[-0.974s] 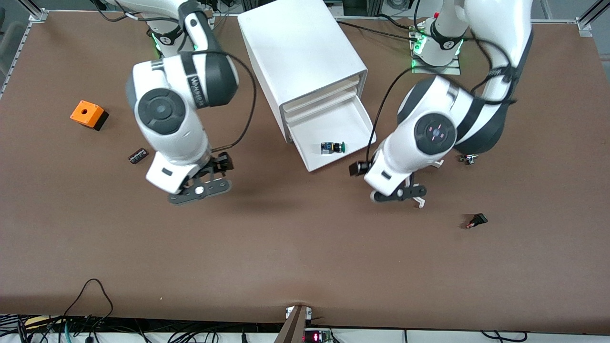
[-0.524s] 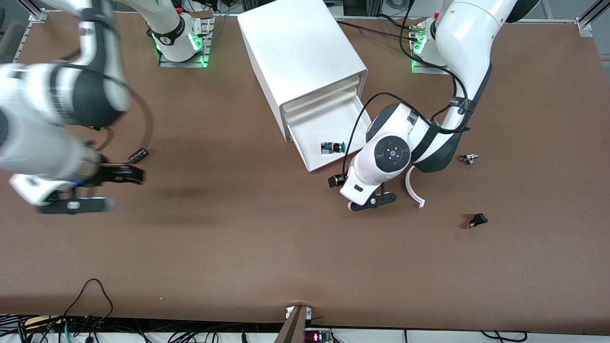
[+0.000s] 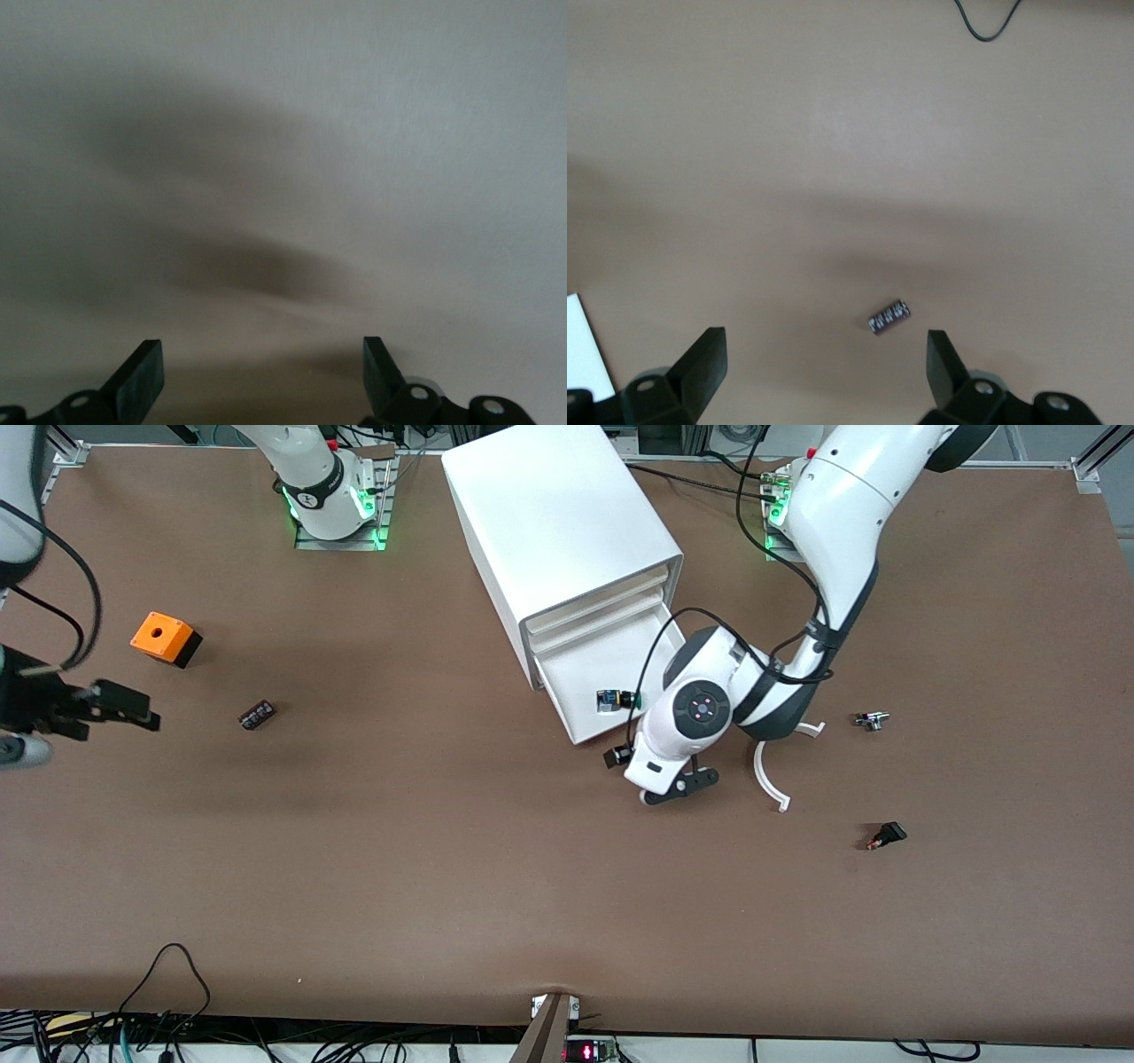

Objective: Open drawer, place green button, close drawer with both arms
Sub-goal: 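Push the open drawer shut into the cabinet with the left gripper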

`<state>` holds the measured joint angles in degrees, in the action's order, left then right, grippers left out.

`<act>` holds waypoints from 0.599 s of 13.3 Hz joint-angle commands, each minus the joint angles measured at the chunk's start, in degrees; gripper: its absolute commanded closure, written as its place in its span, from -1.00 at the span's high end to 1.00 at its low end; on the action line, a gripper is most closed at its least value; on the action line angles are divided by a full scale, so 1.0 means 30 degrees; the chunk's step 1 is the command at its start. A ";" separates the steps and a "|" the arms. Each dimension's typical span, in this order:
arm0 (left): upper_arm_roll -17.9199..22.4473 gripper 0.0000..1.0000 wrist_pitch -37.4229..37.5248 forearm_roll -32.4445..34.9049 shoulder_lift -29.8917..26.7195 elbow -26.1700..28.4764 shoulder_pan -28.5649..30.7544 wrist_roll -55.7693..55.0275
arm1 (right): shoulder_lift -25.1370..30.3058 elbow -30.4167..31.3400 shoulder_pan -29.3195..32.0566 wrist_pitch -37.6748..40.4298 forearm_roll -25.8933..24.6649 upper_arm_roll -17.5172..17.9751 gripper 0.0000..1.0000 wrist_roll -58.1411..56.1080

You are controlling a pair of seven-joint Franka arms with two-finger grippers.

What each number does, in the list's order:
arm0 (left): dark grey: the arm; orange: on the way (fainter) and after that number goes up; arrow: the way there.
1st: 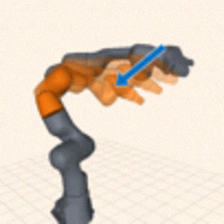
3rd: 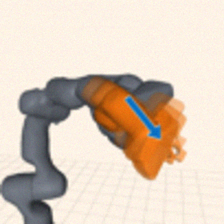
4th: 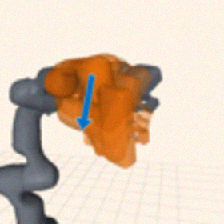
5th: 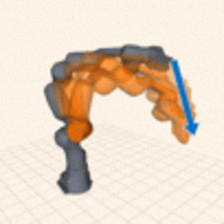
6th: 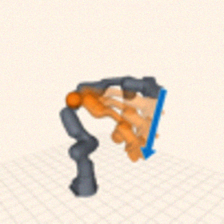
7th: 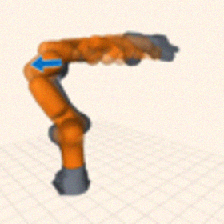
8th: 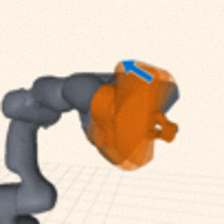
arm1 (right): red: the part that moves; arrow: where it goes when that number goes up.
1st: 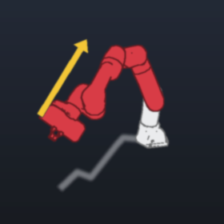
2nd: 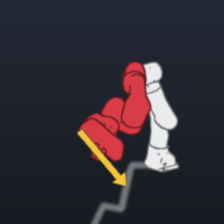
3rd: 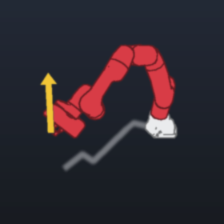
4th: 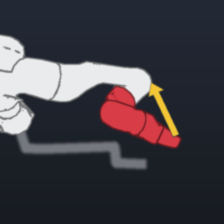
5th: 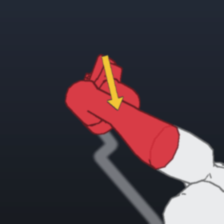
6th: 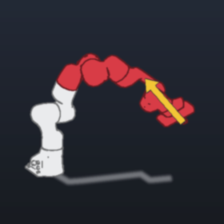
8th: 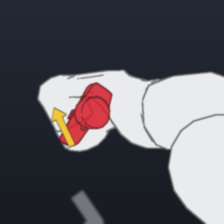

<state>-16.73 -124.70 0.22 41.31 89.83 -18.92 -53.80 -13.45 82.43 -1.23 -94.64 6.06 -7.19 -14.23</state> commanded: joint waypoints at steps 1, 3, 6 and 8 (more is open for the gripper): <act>-0.0078 0.98 -0.0239 0.0572 -0.0498 0.1080 -0.0108 -0.0671 | 0.1817 0.2433 0.1256 -0.1290 -0.0058 0.0724 1.00 -0.2394; -0.0660 0.98 -0.0006 0.0191 -0.0498 0.1257 0.0094 -0.0671 | 0.1818 0.2204 0.1201 -0.1353 -0.0232 0.0755 1.00 -0.2873; -0.1309 0.98 0.1193 -0.0509 -0.0761 0.1316 0.0331 -0.0671 | 0.1642 0.1411 0.0938 -0.1118 -0.1288 0.0813 1.00 -0.2961; -0.1687 0.98 0.2101 -0.0600 -0.0820 0.1345 0.0330 -0.0642 | 0.1642 0.1382 0.0907 -0.0827 -0.1259 0.0813 1.00 -0.2874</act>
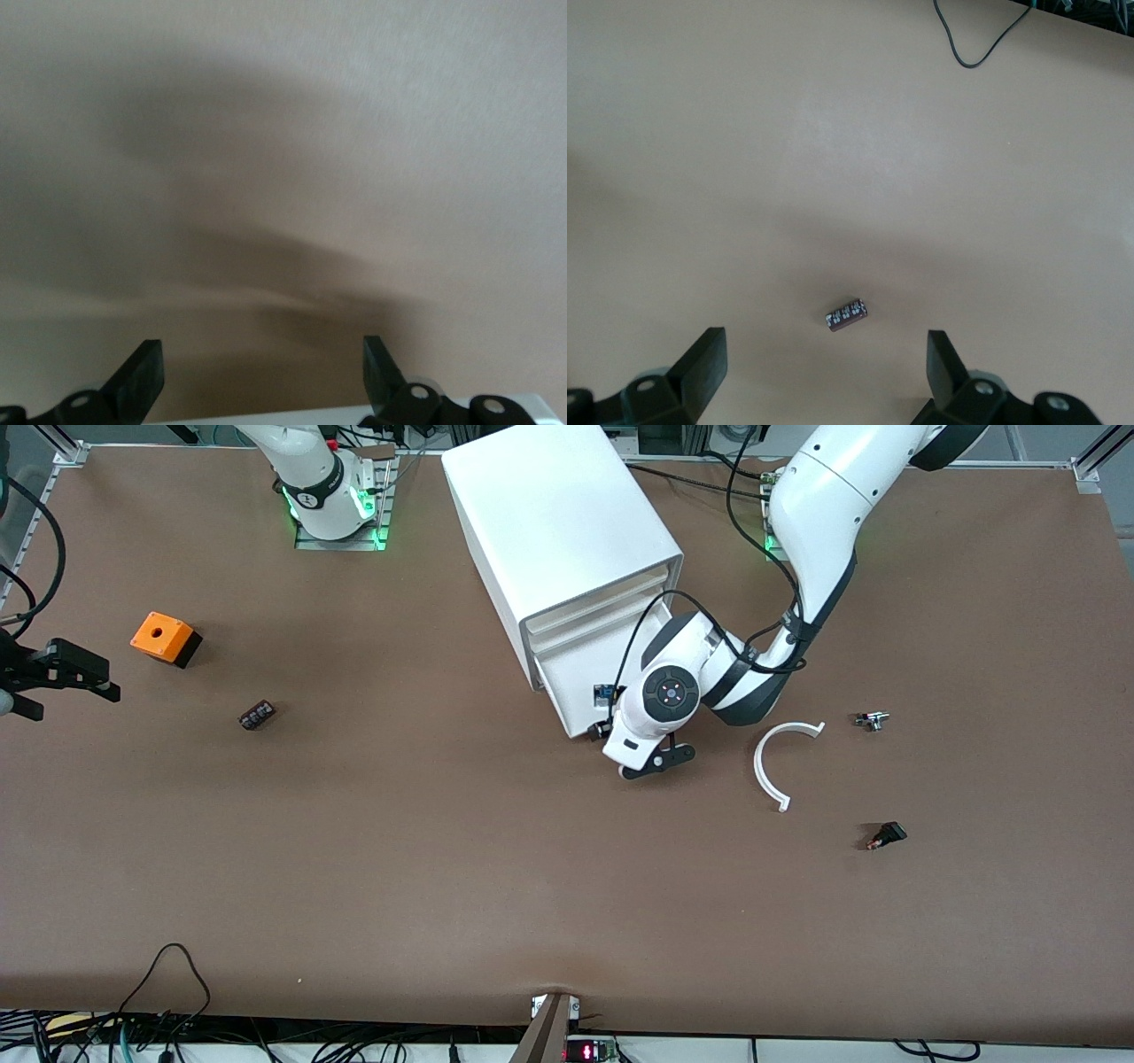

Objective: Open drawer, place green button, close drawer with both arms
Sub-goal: 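Push the open drawer shut into the cabinet with the left gripper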

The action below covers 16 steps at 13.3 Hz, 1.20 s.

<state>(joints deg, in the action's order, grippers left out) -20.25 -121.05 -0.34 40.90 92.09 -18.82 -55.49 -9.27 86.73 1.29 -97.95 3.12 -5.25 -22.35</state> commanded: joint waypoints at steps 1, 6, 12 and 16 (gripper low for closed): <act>-0.0659 0.98 0.1178 -0.0441 -0.0684 0.0621 0.0268 -0.0105 | 0.0247 -0.0054 0.0068 0.0452 -0.0308 0.0167 1.00 -0.0022; -0.1070 0.98 0.1562 -0.1466 -0.0509 0.0943 -0.0259 0.0157 | 0.0042 0.0005 0.0097 0.0953 -0.1066 0.0020 1.00 0.0155; -0.1832 1.00 0.1708 -0.4130 -0.0158 0.1264 -0.0260 0.0449 | 0.0889 0.0062 0.0155 0.2058 -0.1099 -0.0096 1.00 -0.0077; -0.2008 1.00 0.1796 -0.4921 -0.0157 0.1412 -0.0260 0.0568 | 0.1622 0.0151 0.0097 0.3234 -0.1187 0.0108 1.00 -0.0079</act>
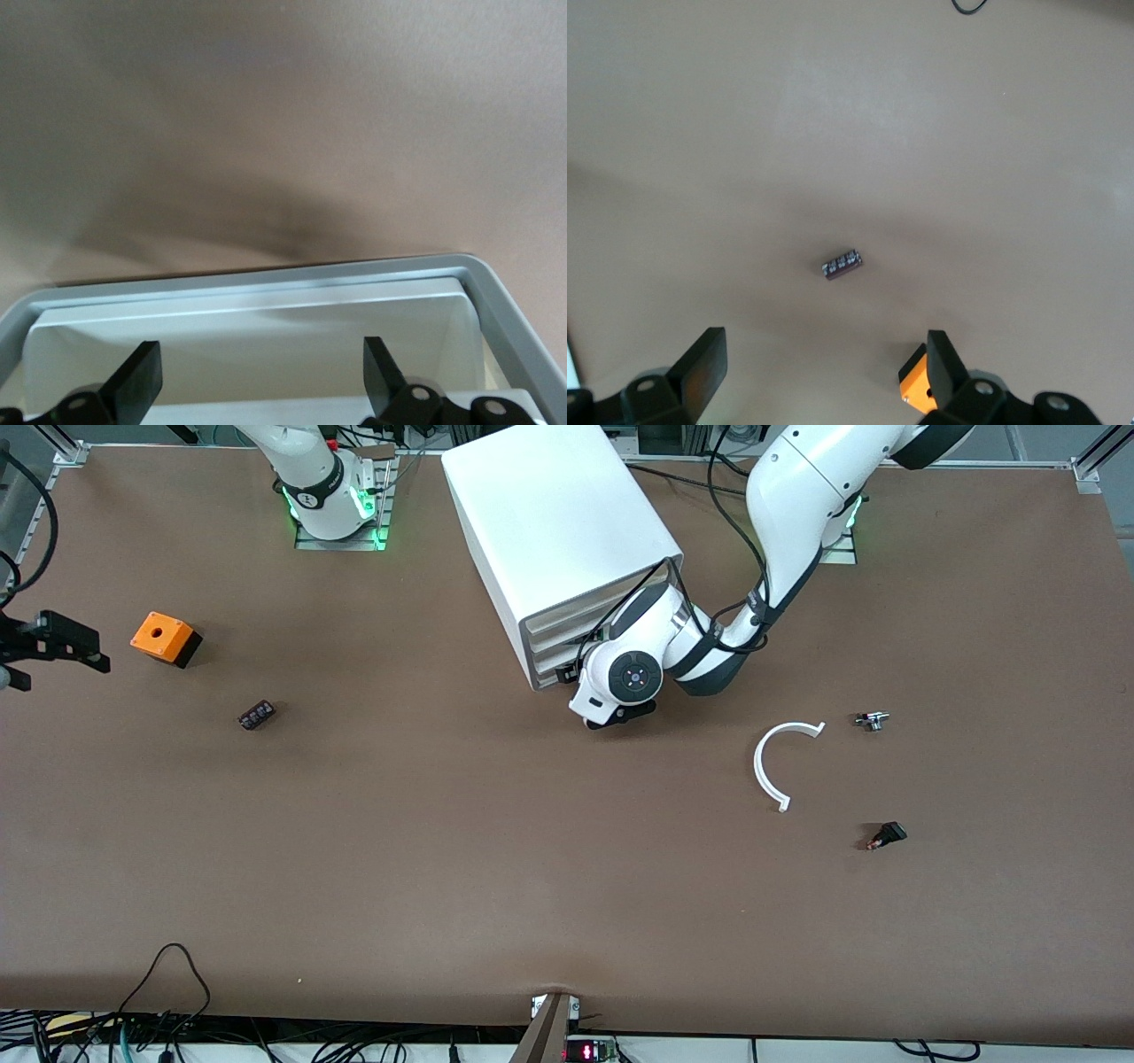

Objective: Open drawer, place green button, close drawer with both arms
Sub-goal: 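Push the open drawer shut into the cabinet with the left gripper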

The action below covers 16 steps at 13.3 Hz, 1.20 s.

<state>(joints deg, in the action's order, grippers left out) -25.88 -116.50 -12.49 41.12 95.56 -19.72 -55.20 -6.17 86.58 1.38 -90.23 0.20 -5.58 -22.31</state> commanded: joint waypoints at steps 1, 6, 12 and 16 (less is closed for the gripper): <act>-0.0135 1.00 0.0306 -0.0932 -0.0229 0.0258 0.0041 0.0469 | 0.0738 0.0203 0.0096 0.0894 -0.0183 0.0219 1.00 -0.0094; -0.0135 1.00 0.0307 -0.0962 -0.0229 0.0257 0.0070 0.0732 | 0.2052 0.2363 0.0067 -0.0592 -0.0181 0.0425 1.00 -0.0006; -0.0047 1.00 0.1682 -0.0669 -0.0899 -0.0821 0.0712 0.0675 | 0.2995 0.3982 0.0067 -0.1184 -0.0212 0.0425 1.00 -0.0182; -0.0017 1.00 0.3056 0.1165 -0.2540 -0.1907 0.2353 0.0849 | 0.2732 0.3924 0.0067 -0.1213 -0.0212 0.0425 1.00 -0.0153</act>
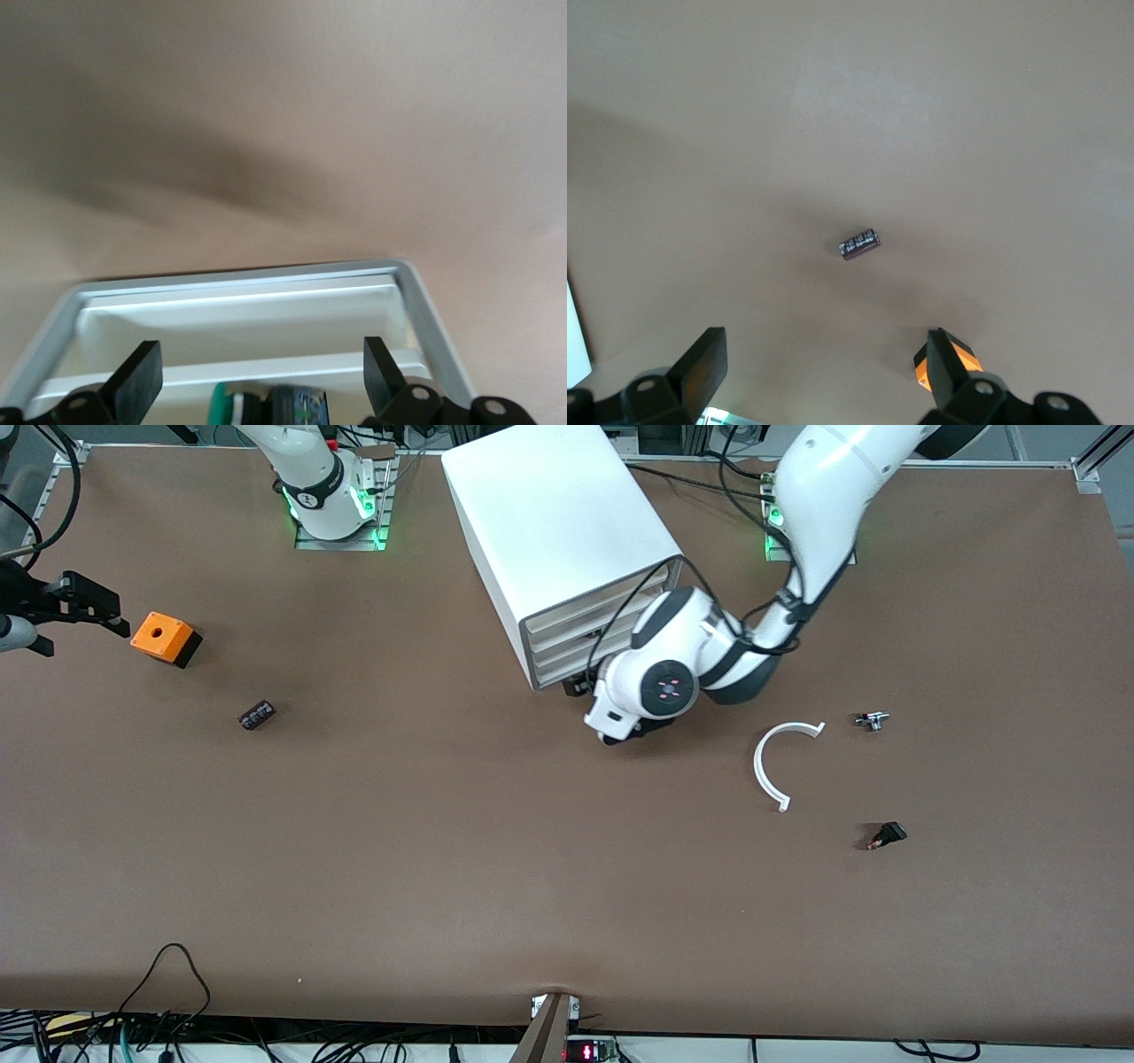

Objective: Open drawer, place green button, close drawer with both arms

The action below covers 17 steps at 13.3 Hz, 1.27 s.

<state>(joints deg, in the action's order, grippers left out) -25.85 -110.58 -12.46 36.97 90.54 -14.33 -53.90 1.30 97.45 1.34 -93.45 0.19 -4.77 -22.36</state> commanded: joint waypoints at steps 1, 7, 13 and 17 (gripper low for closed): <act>-0.0027 1.00 0.1814 0.2294 -0.1452 -0.0818 0.0733 0.0419 | 0.0210 0.0272 0.0081 -0.0168 -0.0037 0.0156 1.00 -0.0105; 0.0032 1.00 0.4809 0.4708 -0.3881 -0.2348 0.3599 0.5881 | -0.0054 0.0272 0.0081 -0.0110 0.0053 0.0185 1.00 -0.0105; -0.0056 1.00 0.6535 0.7375 -0.6871 -0.2465 0.5738 1.2033 | -0.0112 0.0213 0.0081 -0.0110 0.0141 0.0185 1.00 -0.0075; 0.2917 1.00 0.5576 0.4838 -0.9472 -0.1039 0.6011 1.5296 | -0.0201 0.0213 0.0081 -0.0110 0.0141 0.0156 1.00 0.0013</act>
<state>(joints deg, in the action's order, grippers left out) -22.49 -91.96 6.72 14.06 82.66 4.13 -12.51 0.40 97.69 1.34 -93.47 0.22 -4.53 -22.36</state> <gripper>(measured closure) 0.000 0.000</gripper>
